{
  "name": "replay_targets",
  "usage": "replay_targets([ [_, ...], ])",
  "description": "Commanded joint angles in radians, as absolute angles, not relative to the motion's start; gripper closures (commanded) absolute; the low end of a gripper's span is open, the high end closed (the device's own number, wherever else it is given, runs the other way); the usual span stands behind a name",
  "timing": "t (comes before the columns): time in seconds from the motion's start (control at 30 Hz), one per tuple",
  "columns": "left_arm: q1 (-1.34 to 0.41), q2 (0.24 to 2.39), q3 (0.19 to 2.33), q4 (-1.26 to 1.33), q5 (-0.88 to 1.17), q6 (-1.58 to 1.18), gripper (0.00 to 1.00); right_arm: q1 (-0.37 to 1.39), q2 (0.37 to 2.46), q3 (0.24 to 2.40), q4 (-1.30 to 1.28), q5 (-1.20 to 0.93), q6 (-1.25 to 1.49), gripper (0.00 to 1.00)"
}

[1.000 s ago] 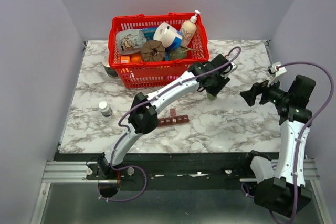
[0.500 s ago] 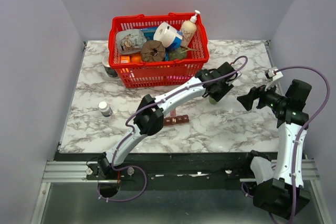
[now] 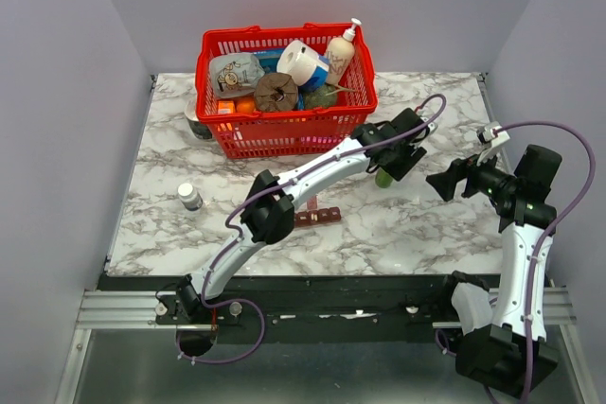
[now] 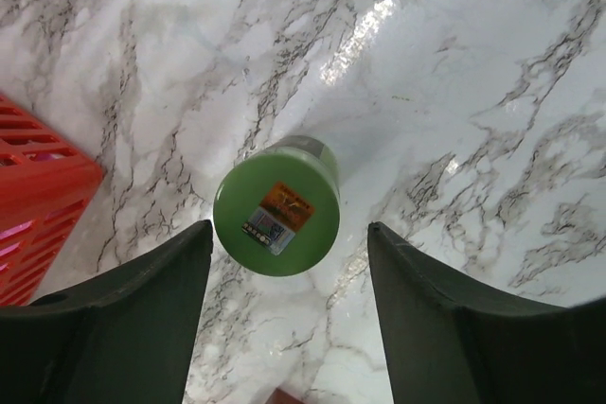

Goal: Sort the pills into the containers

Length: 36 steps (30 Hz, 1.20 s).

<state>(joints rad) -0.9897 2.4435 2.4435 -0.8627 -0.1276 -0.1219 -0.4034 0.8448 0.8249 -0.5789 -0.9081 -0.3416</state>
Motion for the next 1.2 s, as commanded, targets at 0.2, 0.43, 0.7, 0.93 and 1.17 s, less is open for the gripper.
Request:
replay_targets([
  [0.2, -0.977, 2.245, 2.320, -0.700, -0.115, -0.141, 0.23, -0.408, 0.836, 0.850, -0.712, -0.989, -0.510, 0.04],
  [0.43, -0.959, 1.790, 1.795, -0.419, -0.061, -0.091, 0.20, -0.408, 0.824, 0.882, -0.955, -1.119, -0.880, 0.05],
  [0.7, -0.911, 1.304, 1.088, -0.322, 0.257, 0.254, 0.15, -0.243, 0.911, 0.910, -1.181, -1.140, -1.172, 0.07],
  [0.93, -0.893, 0.820, 0.557, -0.226, 0.221, 0.675, 0.07, 0.173, 1.010, 0.847, -0.850, -0.962, -0.968, 0.15],
  [1.17, -0.841, 0.863, 0.425, -0.117, 0.206, 0.758, 0.06, 0.428, 1.244, 0.923, -0.548, -0.853, -0.729, 0.29],
])
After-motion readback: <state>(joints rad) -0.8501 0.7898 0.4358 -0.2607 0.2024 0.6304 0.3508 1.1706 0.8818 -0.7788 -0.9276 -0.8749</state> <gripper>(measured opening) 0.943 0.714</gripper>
